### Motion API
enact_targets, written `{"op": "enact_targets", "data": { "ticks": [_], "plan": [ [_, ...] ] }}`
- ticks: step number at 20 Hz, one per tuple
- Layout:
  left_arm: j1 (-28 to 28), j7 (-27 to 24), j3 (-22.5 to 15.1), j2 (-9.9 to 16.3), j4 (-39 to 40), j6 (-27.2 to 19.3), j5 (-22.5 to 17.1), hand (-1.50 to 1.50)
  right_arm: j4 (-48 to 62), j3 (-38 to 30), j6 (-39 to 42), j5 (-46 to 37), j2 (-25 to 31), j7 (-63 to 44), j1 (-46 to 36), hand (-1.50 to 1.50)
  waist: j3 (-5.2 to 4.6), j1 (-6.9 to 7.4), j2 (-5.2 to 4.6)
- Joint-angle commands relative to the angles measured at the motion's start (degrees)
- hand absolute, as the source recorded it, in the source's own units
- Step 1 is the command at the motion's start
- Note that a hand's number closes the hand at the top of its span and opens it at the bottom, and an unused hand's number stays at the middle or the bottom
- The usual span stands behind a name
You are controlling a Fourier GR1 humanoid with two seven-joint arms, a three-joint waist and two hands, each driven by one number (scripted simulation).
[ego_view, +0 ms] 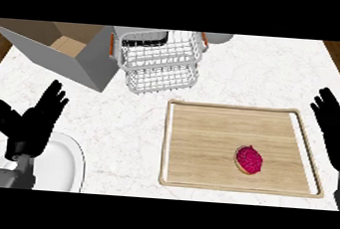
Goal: Pick the cupcake from the tray and place it in the tiered basket
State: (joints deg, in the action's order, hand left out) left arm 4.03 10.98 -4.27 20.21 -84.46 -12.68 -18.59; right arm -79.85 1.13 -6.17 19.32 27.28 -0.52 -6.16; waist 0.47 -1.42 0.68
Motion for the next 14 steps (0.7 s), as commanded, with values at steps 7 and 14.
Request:
{"op": "enact_targets", "data": {
  "ticks": [7, 14],
  "plan": [
    [4.4, -5.7, -3.1, -0.8, -3.3, -1.5, 6.0, 0.0, 1.1, -12.6, 8.0, 29.6, -16.3, 7.4, -7.3, 1.5, 2.64, -1.67, -0.16],
    [6.2, -8.9, -9.6, -5.5, -4.7, -5.3, 12.7, 0.0, 9.0, -2.0, 52.7, 42.6, -3.9, -5.1, -9.5, -1.5, 0.01, 2.67, -1.41]
  ]
}}
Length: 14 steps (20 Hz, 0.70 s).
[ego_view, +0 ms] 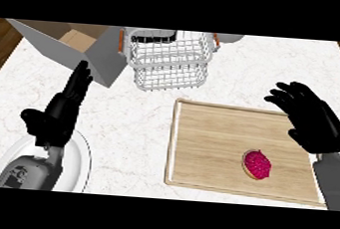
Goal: Pick the cupcake from the tray and place it in the tiered basket
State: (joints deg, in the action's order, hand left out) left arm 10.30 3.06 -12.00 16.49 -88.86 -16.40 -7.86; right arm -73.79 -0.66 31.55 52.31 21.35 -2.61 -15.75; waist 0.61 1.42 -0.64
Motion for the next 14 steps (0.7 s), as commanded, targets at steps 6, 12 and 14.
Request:
{"op": "enact_targets", "data": {
  "ticks": [6, 12, 14],
  "plan": [
    [-0.7, -2.5, -2.5, -2.8, 1.0, -2.9, 4.0, 0.0, 10.7, -7.0, 37.0, 12.4, 18.3, -3.6, -2.5, -1.5, -0.42, -0.71, 0.14],
    [-1.8, -1.4, -2.7, -3.2, 0.5, -3.9, 4.2, 0.0, -3.6, -13.5, 40.5, -6.8, 28.1, -1.1, -7.4, -1.5, -0.41, -1.91, 1.04],
    [-2.2, -1.3, -1.9, -1.9, -0.1, -3.6, 4.3, 0.0, -8.9, -15.5, 39.8, -11.7, 29.5, -0.7, -8.8, -1.5, -0.36, -1.72, 1.24]
  ]
}}
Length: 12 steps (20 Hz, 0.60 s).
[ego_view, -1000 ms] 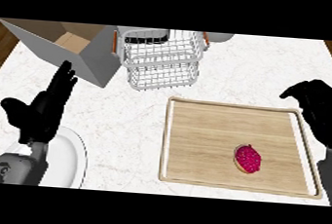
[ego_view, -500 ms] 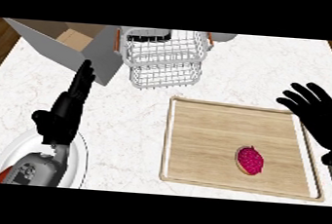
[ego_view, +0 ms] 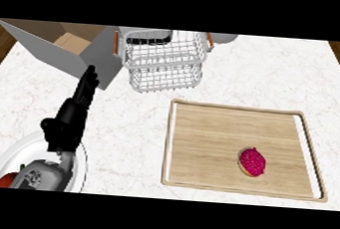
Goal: Pick the cupcake from the tray and place it in the tiered basket
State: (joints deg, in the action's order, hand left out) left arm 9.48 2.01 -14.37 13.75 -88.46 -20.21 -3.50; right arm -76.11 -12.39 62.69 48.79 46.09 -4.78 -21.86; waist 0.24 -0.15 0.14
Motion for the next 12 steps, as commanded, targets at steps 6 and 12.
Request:
{"op": "enact_targets", "data": {
  "ticks": [6, 12],
  "plan": [
    [-0.5, -1.2, 0.0, -0.6, 0.4, -0.2, 0.5, 0.0, -24.4, -4.7, 6.3, -24.5, 1.5, 1.5, -3.9, -1.5, 0.02, 0.23, -0.17],
    [-1.4, -3.8, -0.3, -2.3, 2.0, -0.3, 1.3, 0.0, -36.3, -3.5, 7.1, -36.0, -3.2, 4.4, 2.9, -1.5, -0.13, -0.08, -0.27]
  ]
}}
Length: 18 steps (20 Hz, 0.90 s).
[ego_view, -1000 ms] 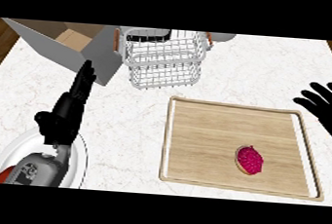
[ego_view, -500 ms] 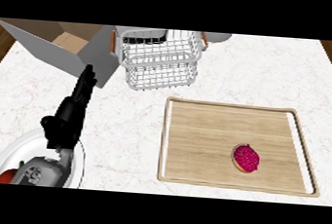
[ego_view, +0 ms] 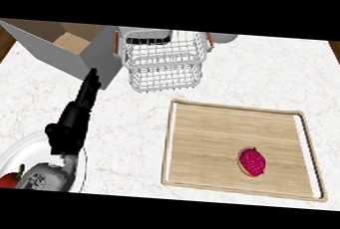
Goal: Pick the cupcake from the tray and place it in the tiered basket
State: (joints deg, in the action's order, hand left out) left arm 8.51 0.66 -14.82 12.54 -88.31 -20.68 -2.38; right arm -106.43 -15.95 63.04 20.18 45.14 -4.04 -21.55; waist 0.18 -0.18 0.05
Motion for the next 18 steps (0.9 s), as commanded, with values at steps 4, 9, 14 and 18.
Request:
{"op": "enact_targets", "data": {
  "ticks": [4, 9, 14, 18],
  "plan": [
    [1.3, -1.6, -1.5, -3.8, 3.1, -1.2, 2.6, 0.0, -6.9, 1.3, 6.8, -15.8, -6.1, 8.2, 4.4, -1.5, -0.06, 0.38, -0.28],
    [1.5, 0.4, 3.1, 0.4, 1.6, 2.6, -0.1, 0.0, -12.1, 6.3, 5.2, -20.3, -5.2, 7.9, 6.1, -1.5, -0.11, 0.5, -0.19],
    [3.7, 3.8, 2.2, -1.3, 0.7, 1.3, 2.0, 0.0, -11.2, 7.8, 4.5, -27.8, -2.4, 12.8, 8.3, -1.5, -0.07, 0.56, -0.22],
    [1.4, 1.6, 0.0, -3.9, 0.8, -0.5, 5.0, 0.0, -12.9, 9.6, 3.2, -27.3, -0.8, 10.3, 8.5, -1.5, -0.16, 0.34, -0.05]
  ]
}}
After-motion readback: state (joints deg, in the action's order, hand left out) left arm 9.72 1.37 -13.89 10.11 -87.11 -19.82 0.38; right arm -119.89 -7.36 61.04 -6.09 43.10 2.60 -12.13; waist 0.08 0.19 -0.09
